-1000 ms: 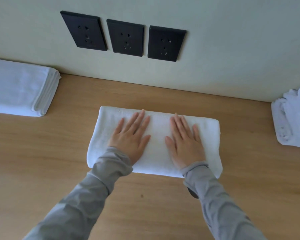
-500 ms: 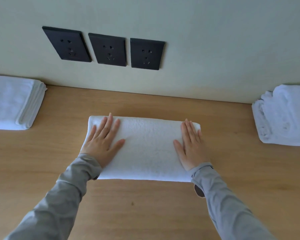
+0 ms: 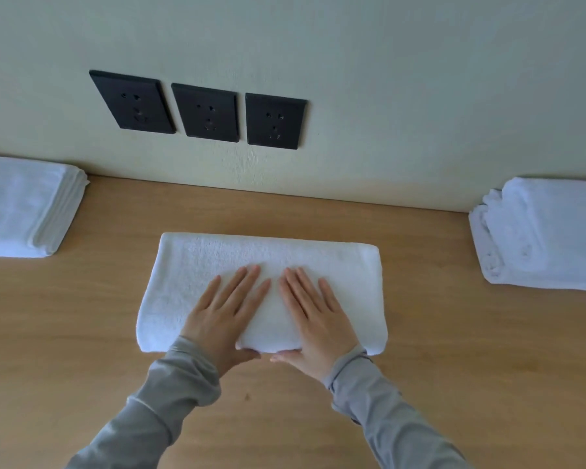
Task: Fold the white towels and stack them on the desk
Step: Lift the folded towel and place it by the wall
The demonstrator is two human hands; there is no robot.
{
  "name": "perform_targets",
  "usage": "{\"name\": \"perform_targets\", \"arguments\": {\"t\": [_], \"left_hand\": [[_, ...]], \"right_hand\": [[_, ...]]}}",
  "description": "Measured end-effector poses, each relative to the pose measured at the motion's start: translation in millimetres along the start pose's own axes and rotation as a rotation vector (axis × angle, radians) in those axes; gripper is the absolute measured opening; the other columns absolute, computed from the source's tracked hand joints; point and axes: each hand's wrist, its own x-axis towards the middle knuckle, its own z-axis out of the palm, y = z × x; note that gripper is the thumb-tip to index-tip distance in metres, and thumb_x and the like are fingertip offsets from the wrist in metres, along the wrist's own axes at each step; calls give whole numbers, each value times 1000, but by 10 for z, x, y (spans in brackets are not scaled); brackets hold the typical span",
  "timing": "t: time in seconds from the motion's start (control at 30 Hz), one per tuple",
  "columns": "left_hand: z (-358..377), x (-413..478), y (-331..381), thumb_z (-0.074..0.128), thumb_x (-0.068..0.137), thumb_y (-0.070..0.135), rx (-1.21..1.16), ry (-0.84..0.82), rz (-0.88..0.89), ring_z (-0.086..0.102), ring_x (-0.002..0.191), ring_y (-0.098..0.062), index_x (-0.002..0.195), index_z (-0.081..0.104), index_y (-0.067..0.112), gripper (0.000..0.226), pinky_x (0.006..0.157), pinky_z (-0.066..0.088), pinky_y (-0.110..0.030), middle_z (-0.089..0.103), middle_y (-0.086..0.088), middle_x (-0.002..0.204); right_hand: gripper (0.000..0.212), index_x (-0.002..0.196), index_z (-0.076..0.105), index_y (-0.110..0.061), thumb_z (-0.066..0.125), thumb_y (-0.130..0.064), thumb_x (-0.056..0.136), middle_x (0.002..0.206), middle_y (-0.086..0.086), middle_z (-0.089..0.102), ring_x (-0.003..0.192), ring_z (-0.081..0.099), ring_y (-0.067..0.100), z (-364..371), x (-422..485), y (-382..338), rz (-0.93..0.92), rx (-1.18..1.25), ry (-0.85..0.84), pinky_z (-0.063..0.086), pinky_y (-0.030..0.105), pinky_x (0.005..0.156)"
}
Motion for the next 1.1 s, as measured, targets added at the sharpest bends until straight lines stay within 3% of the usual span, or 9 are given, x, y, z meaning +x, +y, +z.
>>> {"name": "perform_targets", "arguments": {"t": [0.17, 0.33, 0.5, 0.6, 0.67, 0.73, 0.8, 0.97, 1.1], "left_hand": [[50, -224, -371, 86, 34, 52, -57, -24, -99, 43, 131, -28, 140, 39, 10, 123, 106, 36, -47, 40, -12, 146], [151, -354, -605, 88, 36, 43, -77, -42, -112, 39, 133, -24, 142, 34, 8, 124, 110, 23, -41, 35, -12, 149], [186, -315, -610, 86, 36, 44, -108, -47, -108, 39, 133, -29, 143, 29, 8, 127, 113, 15, -38, 36, -15, 148], [138, -361, -578, 72, 50, 65, -93, -45, -108, 35, 136, -28, 147, 24, 9, 122, 110, 21, -43, 31, -12, 151], [95, -371, -539, 46, 61, 83, -127, -49, -152, 18, 143, -18, 148, 20, 11, 115, 114, 18, -44, 20, -5, 155], [34, -328, -489, 9, 72, 84, -172, -12, -214, 2, 145, -14, 149, 7, 18, 101, 118, 7, -41, 4, 4, 157], [-5, -187, -408, -11, 74, 79, -189, 39, -241, -9, 144, -14, 147, -3, 24, 91, 118, -2, -37, -8, 7, 156], [30, 317, -137, -43, 56, 68, -145, 63, -300, -23, 141, -13, 135, -32, 29, 89, 116, -11, -38, -34, 8, 146], [167, 348, -263, -39, 59, 70, -189, 59, -354, -26, 138, -5, 135, -31, 36, 84, 118, -10, -36, -31, 13, 149]], "right_hand": [[133, 144, 28, 1, 73, -74, 44, 153, 17, 25, 141, 24, 31, -6, -203, 358, 64, -105, -89, 24, 49, 114], [118, 143, 31, 2, 73, -66, 55, 152, 16, 27, 142, 25, 29, 81, -278, 499, 76, -109, -53, 21, 45, 112], [119, 141, 36, 3, 76, -64, 51, 151, 17, 31, 140, 29, 30, 109, -240, 507, 85, -109, -58, 21, 45, 111], [127, 141, 34, 3, 76, -70, 46, 151, 16, 29, 140, 27, 31, 33, -271, 493, 87, -115, -96, 16, 46, 111], [129, 145, 22, 2, 65, -76, 53, 155, 16, 16, 143, 16, 30, -6, -288, 480, 79, -101, -136, 7, 45, 113], [115, 148, -6, -6, 37, -81, 71, 157, 8, -14, 146, -10, 23, -32, -285, 471, 67, -69, -119, -7, 41, 116], [94, 144, -22, -14, 10, -76, 81, 153, 0, -30, 141, -28, 13, -51, -200, 450, 107, -5, -63, -15, 37, 117], [76, 147, -17, -14, 4, -60, 90, 151, -4, -29, 139, -29, 11, -23, 275, 297, 228, 86, 37, -21, 32, 113], [70, 145, -21, -20, -2, -58, 89, 154, -6, -26, 139, -28, 6, 106, 303, 479, 327, 76, 56, -19, 31, 114]]}}
